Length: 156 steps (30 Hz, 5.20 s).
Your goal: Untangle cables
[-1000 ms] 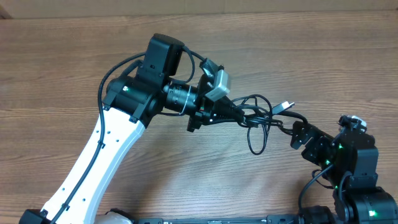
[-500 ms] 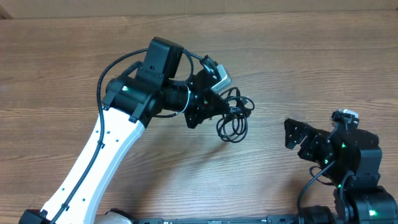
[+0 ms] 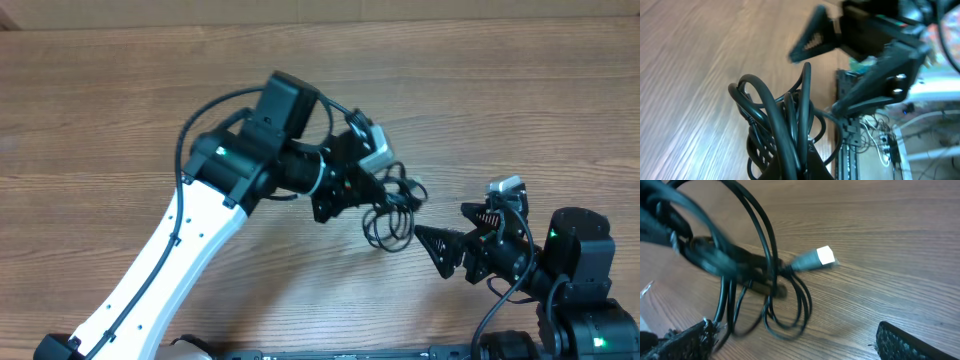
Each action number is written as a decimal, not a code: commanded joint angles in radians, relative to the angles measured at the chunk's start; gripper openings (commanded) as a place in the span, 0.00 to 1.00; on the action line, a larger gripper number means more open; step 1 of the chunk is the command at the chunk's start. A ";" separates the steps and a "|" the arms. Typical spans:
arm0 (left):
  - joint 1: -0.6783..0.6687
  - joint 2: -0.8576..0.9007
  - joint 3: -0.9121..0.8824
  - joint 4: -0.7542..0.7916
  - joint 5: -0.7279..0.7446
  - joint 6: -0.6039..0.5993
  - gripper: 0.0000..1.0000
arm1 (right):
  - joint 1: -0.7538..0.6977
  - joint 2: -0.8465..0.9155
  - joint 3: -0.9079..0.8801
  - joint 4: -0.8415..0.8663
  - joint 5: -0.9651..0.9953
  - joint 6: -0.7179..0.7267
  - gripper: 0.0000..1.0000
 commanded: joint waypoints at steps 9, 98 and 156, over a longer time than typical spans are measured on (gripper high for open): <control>-0.058 -0.031 0.029 0.035 0.132 0.082 0.04 | -0.003 -0.001 -0.006 0.007 -0.156 -0.128 1.00; -0.151 -0.015 0.028 0.187 -0.411 -0.509 0.78 | -0.003 -0.001 -0.006 0.209 -0.007 0.496 0.04; -0.158 0.117 0.029 0.063 -0.914 -0.585 0.92 | -0.003 -0.001 -0.006 0.098 0.147 0.378 0.04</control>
